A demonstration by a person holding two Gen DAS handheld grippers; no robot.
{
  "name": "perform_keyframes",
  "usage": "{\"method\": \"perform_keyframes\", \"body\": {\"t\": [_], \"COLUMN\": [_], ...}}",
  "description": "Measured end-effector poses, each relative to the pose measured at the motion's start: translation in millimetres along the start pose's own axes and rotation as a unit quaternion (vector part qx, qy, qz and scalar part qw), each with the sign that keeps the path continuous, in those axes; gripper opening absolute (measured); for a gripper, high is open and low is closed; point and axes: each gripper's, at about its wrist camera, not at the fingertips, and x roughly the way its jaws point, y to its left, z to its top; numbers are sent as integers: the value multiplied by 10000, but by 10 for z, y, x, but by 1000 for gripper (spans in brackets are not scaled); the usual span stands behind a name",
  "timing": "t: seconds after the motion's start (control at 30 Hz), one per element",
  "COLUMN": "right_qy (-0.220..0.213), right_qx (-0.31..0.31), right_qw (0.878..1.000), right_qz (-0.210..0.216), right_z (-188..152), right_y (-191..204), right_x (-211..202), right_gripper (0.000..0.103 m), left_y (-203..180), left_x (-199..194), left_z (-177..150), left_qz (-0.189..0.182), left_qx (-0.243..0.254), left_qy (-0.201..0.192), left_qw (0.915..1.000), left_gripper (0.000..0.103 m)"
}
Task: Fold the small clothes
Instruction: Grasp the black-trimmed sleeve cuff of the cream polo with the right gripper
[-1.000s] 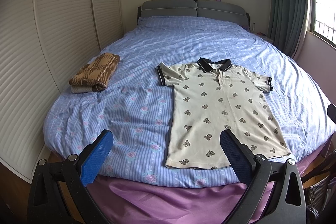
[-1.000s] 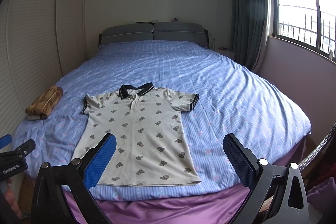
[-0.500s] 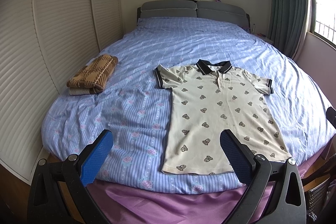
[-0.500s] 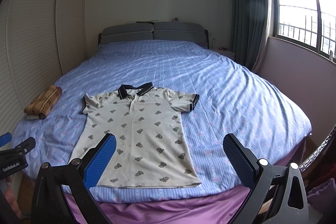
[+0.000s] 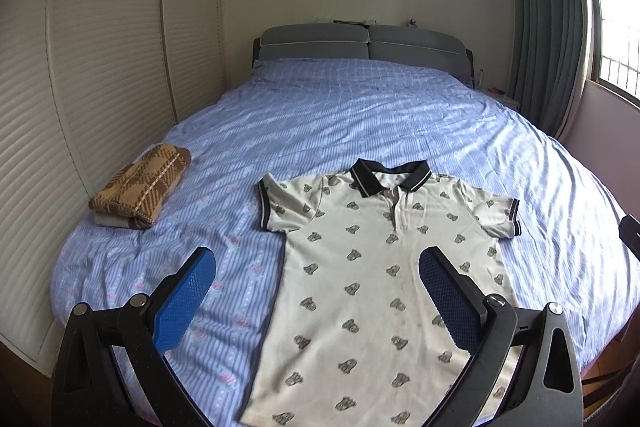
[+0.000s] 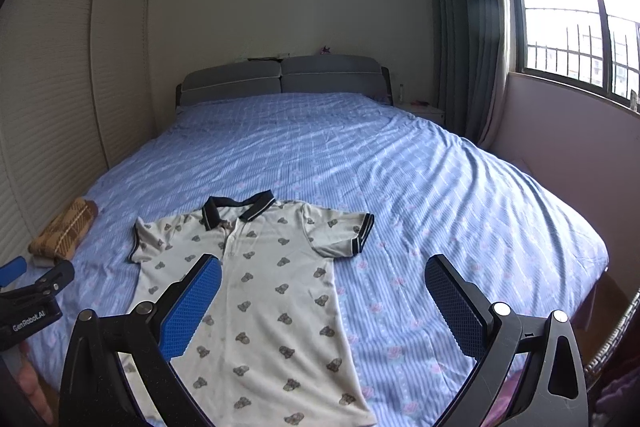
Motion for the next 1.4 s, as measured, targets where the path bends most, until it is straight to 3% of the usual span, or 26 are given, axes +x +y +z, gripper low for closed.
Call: {"method": "perform_keyframes", "body": {"t": [0.33, 0.43, 0.5, 0.67, 0.8, 1.03, 1.1, 1.4], "right_qy": [13, 98, 234, 432, 732, 1112, 1206, 1545], "right_qx": [65, 73, 20, -146, -198, -44, 63, 501], "right_qw": [10000, 9999, 9997, 9989, 9971, 9937, 9924, 9857], "right_qz": [18, 67, 52, 59, 18, 165, 231, 456], "right_z": [290, 337, 357, 322, 226, 92, 74, -77], "right_y": [-391, -464, -476, -515, -571, -747, -820, -1099], "right_x": [1190, 1556, 1791, 2298, 2679, 3162, 3275, 3700], "right_gripper": [101, 92, 80, 73, 58, 54, 46, 46], "left_y": [-617, -753, -841, -1040, -1156, -1281, -1340, -1549], "left_x": [1013, 1284, 1469, 1920, 2227, 2547, 2603, 2741], "left_z": [280, 327, 342, 355, 353, 265, 241, 236], "left_qz": [-115, -139, -137, -26, 70, -54, -74, -141], "left_qx": [-187, -261, -284, -261, -234, -267, -251, -135], "left_qy": [19, 88, 133, 253, 393, 695, 763, 802], "left_qw": [9998, 9995, 9994, 9993, 9989, 9972, 9967, 9966], "left_gripper": [103, 103, 103, 103, 103, 103, 103, 103]}}
